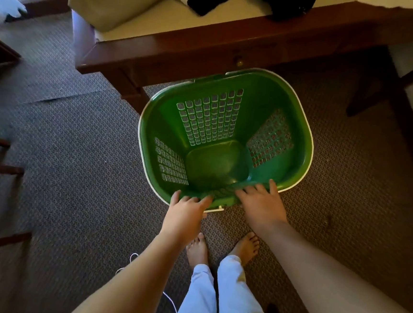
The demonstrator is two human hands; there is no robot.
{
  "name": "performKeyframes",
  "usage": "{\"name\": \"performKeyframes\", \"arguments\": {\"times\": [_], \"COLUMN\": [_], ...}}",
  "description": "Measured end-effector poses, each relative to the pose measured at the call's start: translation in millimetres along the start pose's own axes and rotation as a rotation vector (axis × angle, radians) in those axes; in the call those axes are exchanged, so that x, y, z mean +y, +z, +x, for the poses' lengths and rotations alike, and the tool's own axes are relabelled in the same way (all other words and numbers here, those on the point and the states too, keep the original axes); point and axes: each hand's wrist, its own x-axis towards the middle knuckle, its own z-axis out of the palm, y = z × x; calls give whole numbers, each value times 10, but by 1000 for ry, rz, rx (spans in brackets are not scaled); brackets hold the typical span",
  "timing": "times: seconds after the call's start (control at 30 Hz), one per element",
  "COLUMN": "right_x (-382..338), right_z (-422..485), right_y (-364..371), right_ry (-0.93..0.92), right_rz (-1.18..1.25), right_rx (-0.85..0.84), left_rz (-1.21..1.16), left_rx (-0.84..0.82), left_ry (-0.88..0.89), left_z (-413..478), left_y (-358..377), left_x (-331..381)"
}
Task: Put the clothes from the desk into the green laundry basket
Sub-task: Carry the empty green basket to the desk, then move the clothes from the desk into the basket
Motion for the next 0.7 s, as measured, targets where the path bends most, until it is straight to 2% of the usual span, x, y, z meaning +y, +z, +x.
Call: {"name": "performKeyframes", "arguments": {"times": [0.17,0.3,0.47,0.7], "right_x": [-70,-133,-271,-360], "right_z": [-125,-306,-635,-959], "right_y": [-51,-342,-954,-1899], "right_ry": [1,5,21,45], "right_rz": [134,265,377,502], "right_rx": [-26,83,211,391], "left_rz": [-39,-200,-326,-382], "left_rx": [-20,70,206,387], "left_ry": [-15,-11,83,209], "left_z": [-114,-214,-406,-669], "left_y": [23,-216,-822,-1971], "left_x": [-28,-29,61,237]}}
